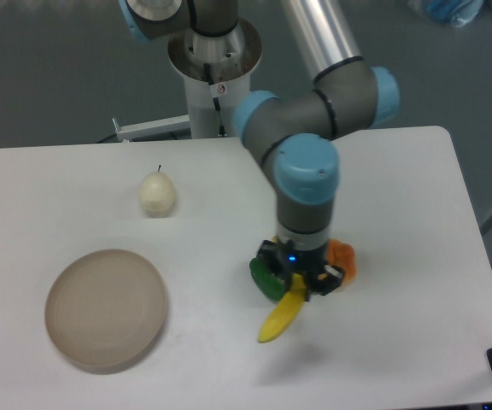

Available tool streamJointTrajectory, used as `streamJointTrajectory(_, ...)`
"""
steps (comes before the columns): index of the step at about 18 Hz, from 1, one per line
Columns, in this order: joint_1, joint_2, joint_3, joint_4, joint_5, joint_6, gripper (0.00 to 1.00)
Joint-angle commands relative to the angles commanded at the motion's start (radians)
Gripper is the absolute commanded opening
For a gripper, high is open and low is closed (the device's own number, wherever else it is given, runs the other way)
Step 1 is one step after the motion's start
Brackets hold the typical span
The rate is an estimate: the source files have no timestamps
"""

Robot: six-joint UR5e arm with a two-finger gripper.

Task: Pick up the banana from the plate
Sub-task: 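Lift the banana off the plate and carry it toward the green pepper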

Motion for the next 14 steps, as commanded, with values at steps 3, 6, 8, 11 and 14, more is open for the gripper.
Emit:
streamJointTrajectory(3, 0.022, -0.038, 0.034, -0.002, 0.026, 0.032, 0.21)
streamJointTrajectory(6, 0.022, -0.055, 0.084, -0.055, 0.029, 0.109, 0.22)
streamJointTrajectory(8, 0.022, -0.057, 0.1, -0.078, 0.031, 0.126, 0.21)
streamJointTrajectory(11, 0.022, -0.057, 0.106, -0.078, 0.035, 0.167, 0.21)
streamJointTrajectory(14, 0.022, -0.057, 0.104, -0.08, 0.046, 0.17, 0.21)
